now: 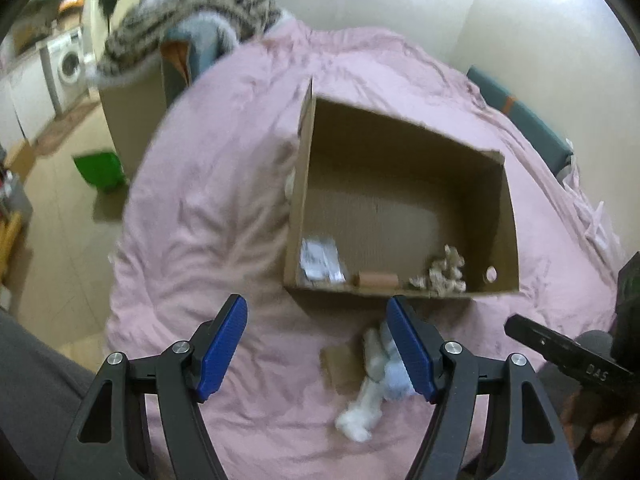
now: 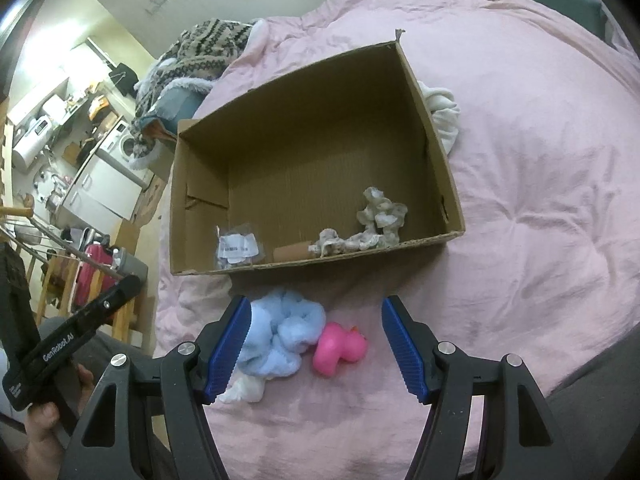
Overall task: Organize soft objects
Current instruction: 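Withdraw both tools from the box toward the blue scrunchie and pink duck, then grasp the light-blue scrunchie with the left tool while the right tool grasps the pink duck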
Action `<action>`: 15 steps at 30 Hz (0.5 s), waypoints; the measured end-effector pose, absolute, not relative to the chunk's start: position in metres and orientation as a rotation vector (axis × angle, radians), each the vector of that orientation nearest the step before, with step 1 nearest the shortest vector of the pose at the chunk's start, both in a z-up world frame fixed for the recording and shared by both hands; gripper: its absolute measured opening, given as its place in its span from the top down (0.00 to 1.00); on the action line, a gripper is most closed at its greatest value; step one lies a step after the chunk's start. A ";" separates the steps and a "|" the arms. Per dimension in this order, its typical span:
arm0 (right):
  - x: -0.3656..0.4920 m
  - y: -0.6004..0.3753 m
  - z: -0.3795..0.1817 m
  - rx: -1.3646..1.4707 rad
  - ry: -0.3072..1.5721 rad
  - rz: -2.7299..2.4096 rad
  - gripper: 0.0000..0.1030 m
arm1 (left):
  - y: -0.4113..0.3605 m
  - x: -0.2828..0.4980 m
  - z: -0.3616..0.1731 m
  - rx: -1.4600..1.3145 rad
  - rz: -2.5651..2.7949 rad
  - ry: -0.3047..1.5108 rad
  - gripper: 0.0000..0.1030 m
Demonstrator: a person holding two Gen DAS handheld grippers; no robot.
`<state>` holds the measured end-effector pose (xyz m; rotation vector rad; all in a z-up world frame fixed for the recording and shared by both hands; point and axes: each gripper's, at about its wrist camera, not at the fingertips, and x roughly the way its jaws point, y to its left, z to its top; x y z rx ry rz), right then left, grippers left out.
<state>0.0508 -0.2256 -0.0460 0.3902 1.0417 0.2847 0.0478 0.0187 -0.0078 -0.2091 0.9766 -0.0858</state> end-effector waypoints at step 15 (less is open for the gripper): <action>0.062 -0.230 -0.063 0.443 1.096 0.266 0.31 | -0.068 0.066 -0.069 -0.047 -0.336 1.183 0.32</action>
